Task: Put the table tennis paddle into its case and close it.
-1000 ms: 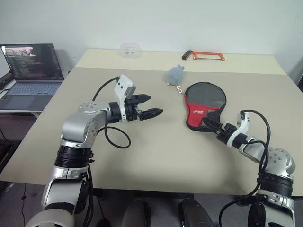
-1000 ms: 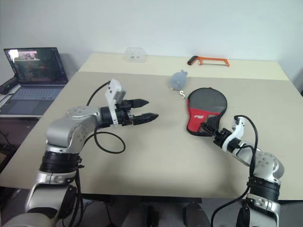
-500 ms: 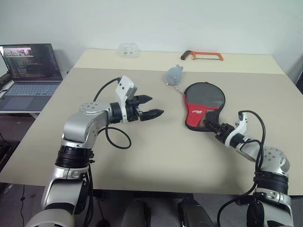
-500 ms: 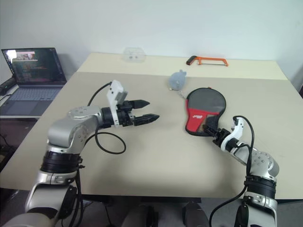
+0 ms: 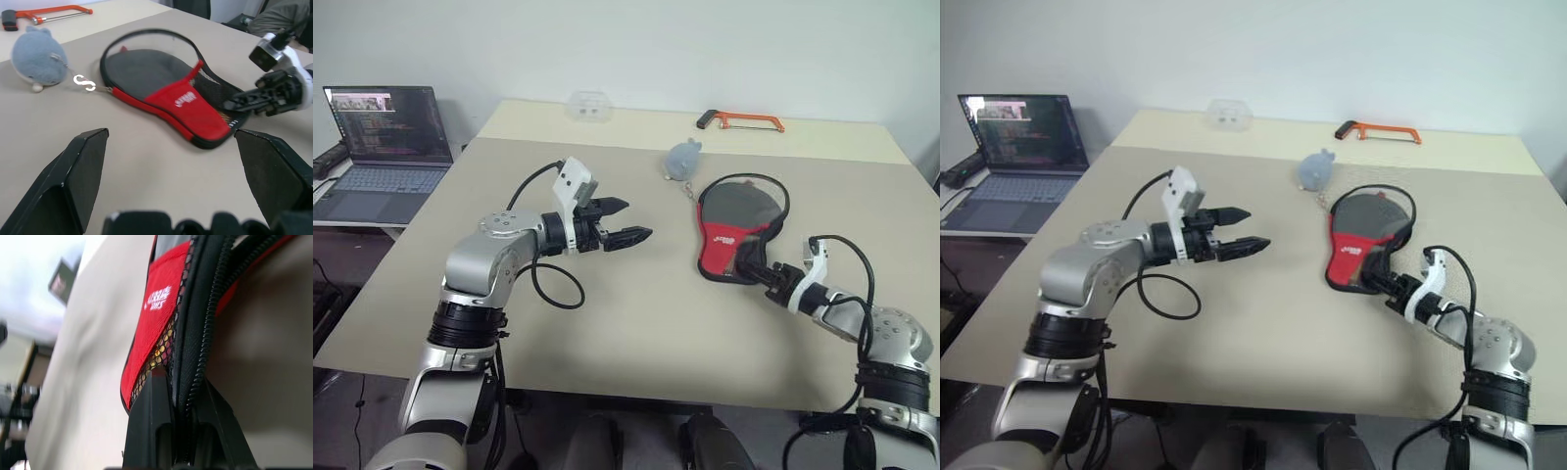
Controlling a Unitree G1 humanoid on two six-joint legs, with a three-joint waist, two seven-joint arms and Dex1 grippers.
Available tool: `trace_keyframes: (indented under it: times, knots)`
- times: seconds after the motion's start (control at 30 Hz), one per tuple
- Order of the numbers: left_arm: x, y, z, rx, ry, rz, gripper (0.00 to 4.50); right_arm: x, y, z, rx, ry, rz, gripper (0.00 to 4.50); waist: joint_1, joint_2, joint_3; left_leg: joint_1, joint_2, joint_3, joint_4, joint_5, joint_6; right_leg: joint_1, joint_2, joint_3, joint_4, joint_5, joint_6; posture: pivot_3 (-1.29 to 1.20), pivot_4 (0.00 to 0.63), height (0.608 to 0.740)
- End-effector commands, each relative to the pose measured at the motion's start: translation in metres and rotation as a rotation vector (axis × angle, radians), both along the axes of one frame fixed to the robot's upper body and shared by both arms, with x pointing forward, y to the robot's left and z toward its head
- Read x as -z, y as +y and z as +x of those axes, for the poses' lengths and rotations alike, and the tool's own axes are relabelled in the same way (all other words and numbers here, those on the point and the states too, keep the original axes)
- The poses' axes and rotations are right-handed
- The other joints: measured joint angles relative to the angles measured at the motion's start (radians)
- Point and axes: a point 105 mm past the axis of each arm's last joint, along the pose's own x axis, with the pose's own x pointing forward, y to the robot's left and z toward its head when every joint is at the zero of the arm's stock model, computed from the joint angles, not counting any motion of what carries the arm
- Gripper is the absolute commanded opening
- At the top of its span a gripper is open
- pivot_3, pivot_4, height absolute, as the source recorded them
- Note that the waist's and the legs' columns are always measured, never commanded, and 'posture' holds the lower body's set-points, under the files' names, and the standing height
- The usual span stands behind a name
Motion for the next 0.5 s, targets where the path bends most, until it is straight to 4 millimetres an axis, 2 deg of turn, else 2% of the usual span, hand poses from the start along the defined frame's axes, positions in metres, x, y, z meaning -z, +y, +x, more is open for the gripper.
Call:
trace_keyframes:
  times: [0.03,0.1,0.2,0.27,0.37,0.5]
  knots:
    - [-0.012,-0.002,-0.002,0.019,-0.055,0.007,4.5,0.02,0.014,-0.031,-0.158,0.112,0.001,0.01,0.003,0.0,0.0,-0.001,0.0,0.0,0.0,0.0,0.0,0.0,0.0,0.0,-0.001,0.0,0.0,0.0,0.15,0.74]
    - [-0.012,-0.002,-0.002,0.022,-0.054,0.008,4.5,0.019,0.016,-0.043,-0.22,0.115,-0.013,0.01,0.004,0.0,0.0,-0.002,0.0,-0.001,-0.001,-0.001,0.001,-0.001,0.0,0.0,-0.002,0.0,0.0,0.0,0.15,0.74]
    - [-0.011,-0.004,-0.002,0.032,-0.051,0.013,4.5,0.013,0.023,-0.075,-0.381,0.104,-0.036,0.01,0.008,0.0,0.0,-0.002,0.0,-0.001,-0.002,-0.001,0.001,0.0,-0.001,-0.001,-0.003,-0.001,0.0,0.0,0.15,0.74]
    - [-0.011,-0.004,-0.001,0.034,-0.051,0.015,4.5,0.012,0.024,-0.083,-0.422,0.095,-0.045,0.01,0.005,0.0,0.0,-0.002,0.0,-0.001,-0.003,-0.001,0.001,0.0,-0.001,-0.001,-0.003,-0.001,0.0,0.0,0.15,0.74]
    - [-0.014,-0.006,-0.001,0.046,-0.057,0.02,4.5,0.025,0.024,-0.109,-0.532,0.116,-0.1,0.01,0.003,0.0,0.0,-0.001,-0.001,-0.001,-0.002,-0.001,0.001,0.0,-0.001,-0.004,-0.001,-0.001,0.0,0.0,0.15,0.74]
    - [-0.015,-0.005,-0.001,0.051,-0.059,0.022,4.5,0.033,0.025,-0.121,-0.583,0.117,-0.133,0.01,0.002,-0.001,0.0,-0.001,-0.001,-0.004,-0.002,-0.001,0.001,0.0,0.0,-0.008,-0.001,-0.001,0.0,0.0,0.15,0.74]
